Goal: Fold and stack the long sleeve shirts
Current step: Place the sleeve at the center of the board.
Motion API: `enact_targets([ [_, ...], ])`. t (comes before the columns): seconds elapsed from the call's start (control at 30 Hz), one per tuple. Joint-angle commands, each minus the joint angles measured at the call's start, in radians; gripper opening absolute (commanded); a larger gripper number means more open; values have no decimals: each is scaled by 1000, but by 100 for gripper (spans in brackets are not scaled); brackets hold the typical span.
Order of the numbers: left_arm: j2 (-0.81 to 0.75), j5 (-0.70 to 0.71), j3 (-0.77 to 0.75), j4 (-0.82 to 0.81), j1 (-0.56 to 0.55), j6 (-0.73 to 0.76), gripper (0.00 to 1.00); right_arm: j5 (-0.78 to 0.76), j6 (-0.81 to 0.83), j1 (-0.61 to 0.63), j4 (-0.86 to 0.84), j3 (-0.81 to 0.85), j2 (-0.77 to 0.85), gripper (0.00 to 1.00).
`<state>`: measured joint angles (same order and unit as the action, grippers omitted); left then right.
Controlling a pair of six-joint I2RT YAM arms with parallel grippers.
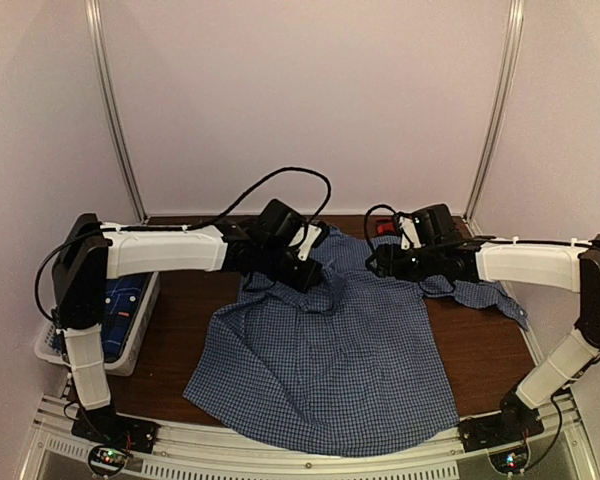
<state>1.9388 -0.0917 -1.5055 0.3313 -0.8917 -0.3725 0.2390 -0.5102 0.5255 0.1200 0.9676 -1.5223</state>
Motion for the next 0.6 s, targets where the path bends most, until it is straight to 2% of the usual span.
enact_targets([
  [0.0,35,-99,-59,-91,-12,26,4,36,-59,32,-109,-39,22,73],
  [0.1,47,-114,-55,-92,-18,26,22,18,-75,45,-117,-43,18,73],
  [0.17,38,-121,-39,-101,-20,17,28,6,-77,50,-117,-43,19,73],
  [0.27,-1,-152,7,-143,-19,1,44,-18,-77,63,-113,-40,21,74],
  [0.33,-32,-155,39,-166,-19,-13,51,-42,-72,78,-104,-31,19,74],
  [0.43,-81,-60,70,-138,-8,-56,54,-88,-57,117,-71,-3,10,74],
  [0.57,-173,17,171,-111,58,-194,55,-142,-21,179,-17,48,-17,75],
])
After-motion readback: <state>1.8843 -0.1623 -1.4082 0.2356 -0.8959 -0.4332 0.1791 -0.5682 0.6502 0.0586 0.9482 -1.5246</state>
